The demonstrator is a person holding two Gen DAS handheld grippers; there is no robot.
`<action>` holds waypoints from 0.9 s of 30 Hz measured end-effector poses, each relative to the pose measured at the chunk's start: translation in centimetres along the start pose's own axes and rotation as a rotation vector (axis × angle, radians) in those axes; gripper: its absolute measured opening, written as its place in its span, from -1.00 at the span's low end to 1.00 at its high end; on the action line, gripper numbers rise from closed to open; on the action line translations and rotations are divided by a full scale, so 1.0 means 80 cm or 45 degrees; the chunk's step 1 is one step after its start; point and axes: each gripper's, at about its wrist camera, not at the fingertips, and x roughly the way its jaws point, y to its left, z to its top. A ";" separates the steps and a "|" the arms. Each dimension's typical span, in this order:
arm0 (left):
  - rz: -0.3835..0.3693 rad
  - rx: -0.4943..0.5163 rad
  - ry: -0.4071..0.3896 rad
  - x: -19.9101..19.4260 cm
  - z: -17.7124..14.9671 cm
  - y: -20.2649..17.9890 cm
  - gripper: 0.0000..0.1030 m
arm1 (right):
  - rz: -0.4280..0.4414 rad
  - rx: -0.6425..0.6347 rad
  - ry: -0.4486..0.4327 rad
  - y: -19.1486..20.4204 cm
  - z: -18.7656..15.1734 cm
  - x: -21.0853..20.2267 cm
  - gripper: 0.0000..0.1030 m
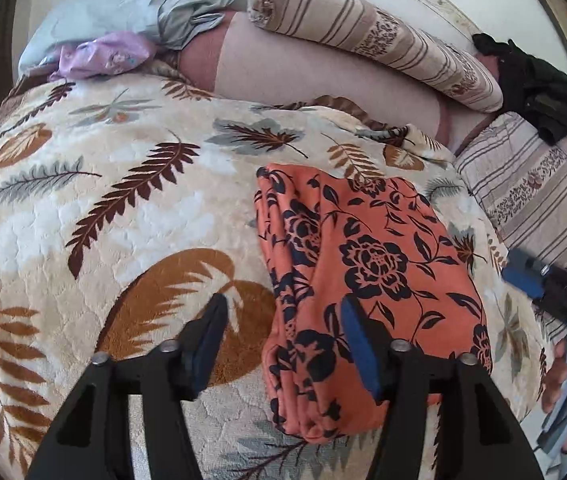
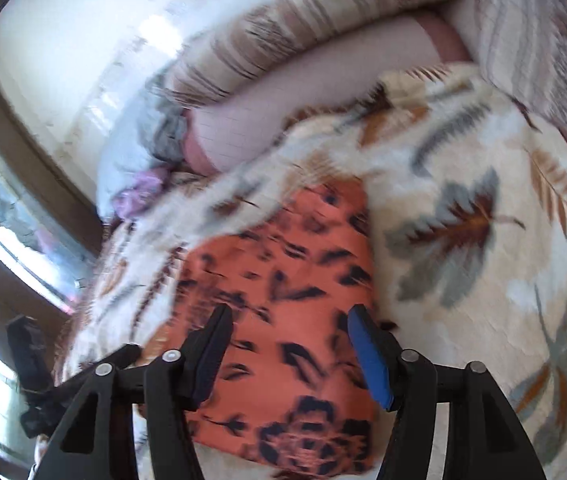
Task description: Fold small clothes
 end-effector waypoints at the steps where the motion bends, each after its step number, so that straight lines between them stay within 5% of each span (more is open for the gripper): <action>1: 0.020 0.018 0.030 0.011 -0.004 -0.003 0.29 | 0.054 -0.022 0.004 0.011 0.002 0.004 0.46; 3: 0.056 0.034 0.160 0.047 -0.011 -0.002 0.31 | 0.083 -0.046 0.070 0.016 -0.005 0.028 0.56; 5: 0.020 -0.036 0.158 0.049 -0.010 0.007 0.32 | -0.030 0.002 0.243 0.000 -0.017 0.069 0.56; 10: 0.028 0.043 -0.011 0.012 0.006 -0.004 0.36 | 0.002 -0.022 0.146 0.016 0.003 0.054 0.56; 12: 0.062 0.045 0.047 0.031 0.007 -0.001 0.40 | 0.009 -0.019 0.126 0.016 0.019 0.064 0.67; 16: 0.060 -0.076 0.150 0.053 0.007 0.020 0.42 | -0.071 0.064 0.295 -0.019 0.026 0.123 0.71; 22: 0.187 -0.051 -0.107 -0.046 -0.004 0.013 0.51 | -0.040 -0.055 0.024 0.033 0.002 0.010 0.73; 24: 0.292 -0.026 -0.237 -0.087 -0.028 0.000 0.78 | -0.091 -0.109 -0.029 0.043 -0.027 -0.024 0.94; 27: 0.370 0.052 -0.338 -0.129 -0.074 -0.033 0.95 | -0.198 -0.185 -0.048 0.052 -0.082 -0.061 1.00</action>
